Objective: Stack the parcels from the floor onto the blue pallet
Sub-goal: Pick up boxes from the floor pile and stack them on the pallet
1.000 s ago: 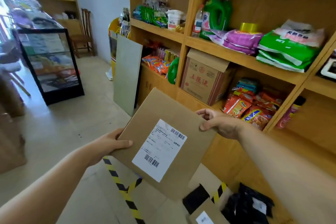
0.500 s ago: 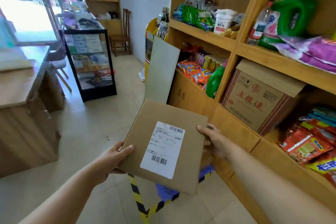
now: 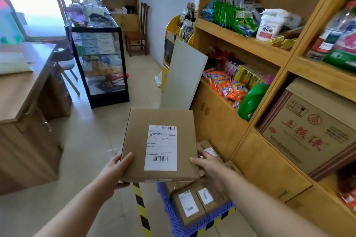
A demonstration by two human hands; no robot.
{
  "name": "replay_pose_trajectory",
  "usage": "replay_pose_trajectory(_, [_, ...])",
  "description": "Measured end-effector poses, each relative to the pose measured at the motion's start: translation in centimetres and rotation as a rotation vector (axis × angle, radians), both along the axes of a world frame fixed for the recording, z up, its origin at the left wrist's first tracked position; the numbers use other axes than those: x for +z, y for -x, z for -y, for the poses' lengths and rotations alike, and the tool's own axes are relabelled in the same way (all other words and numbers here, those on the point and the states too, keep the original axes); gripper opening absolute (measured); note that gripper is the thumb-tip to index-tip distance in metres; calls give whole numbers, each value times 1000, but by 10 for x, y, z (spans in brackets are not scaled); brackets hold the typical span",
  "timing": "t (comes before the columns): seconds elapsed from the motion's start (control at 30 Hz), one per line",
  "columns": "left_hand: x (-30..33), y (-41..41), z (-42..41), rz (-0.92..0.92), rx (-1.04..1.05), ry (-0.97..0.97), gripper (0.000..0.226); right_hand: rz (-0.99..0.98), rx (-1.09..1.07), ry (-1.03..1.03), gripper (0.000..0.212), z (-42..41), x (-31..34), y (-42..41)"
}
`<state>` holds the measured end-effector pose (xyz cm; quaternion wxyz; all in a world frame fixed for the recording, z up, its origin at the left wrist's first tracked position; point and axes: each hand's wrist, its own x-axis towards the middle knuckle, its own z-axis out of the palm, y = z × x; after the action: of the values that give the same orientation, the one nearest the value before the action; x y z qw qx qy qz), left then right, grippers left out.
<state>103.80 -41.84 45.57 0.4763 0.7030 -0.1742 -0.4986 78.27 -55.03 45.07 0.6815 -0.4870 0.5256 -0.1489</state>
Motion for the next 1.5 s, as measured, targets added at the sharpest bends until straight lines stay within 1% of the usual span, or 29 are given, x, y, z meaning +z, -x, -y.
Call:
replay_pose_trajectory(0.07, [-3, -23, 21, 3, -11, -3, 48, -31, -12, 12, 72, 15, -3, -21])
replay_pose_trajectory(0.23, [-4, -96, 77, 24, -70, -31, 54, -45, -47, 17, 66, 48, -12, -87])
replay_pose_trajectory(0.3, [-7, -130, 99, 36, -106, -52, 57, -51, -78, -4, 68, 59, -19, -118])
replay_pose_trajectory(0.43, [-13, -185, 146, 67, -191, -91, 54, -79, -162, -39, 73, 80, -37, -169])
replay_pose_trajectory(0.57, [-23, -207, 196, 84, -315, -126, 48, -100, -290, -82, 72, 94, -55, -192])
replay_pose_trajectory(0.67, [-33, -200, 233, 68, -365, -151, 45, -118, -376, -109, 71, 107, -67, -188])
replay_pose_trajectory(0.77, [-44, -187, 273, 57, -415, -157, 41, -116, -458, -148, 77, 133, -80, -175])
replay_pose_trajectory(0.87, [-55, -172, 314, 57, -449, -155, 36, -76, -505, -170, 71, 163, -93, -166])
replay_pose_trajectory(1.0, [-68, -156, 378, 94, -459, -199, 35, -67, -571, -208, 81, 212, -118, -159])
replay_pose_trajectory(1.13, [-90, -142, 436, 139, -539, -247, 38, -62, -638, -230, 78, 247, -140, -151])
replay_pose_trajectory(1.27, [-115, -118, 486, 136, -649, -278, 38, -89, -703, -272, 73, 274, -158, -136])
replay_pose_trajectory(1.33, [-130, -104, 509, 130, -697, -303, 40, -108, -749, -297, 77, 284, -168, -126])
replay_pose_trajectory(1.43, [-153, -84, 538, 115, -783, -339, 29, -155, -813, -326, 83, 296, -185, -114])
replay_pose_trajectory(1.5, [-172, -72, 557, 109, -837, -356, 27, -215, -862, -348, 86, 306, -199, -107])
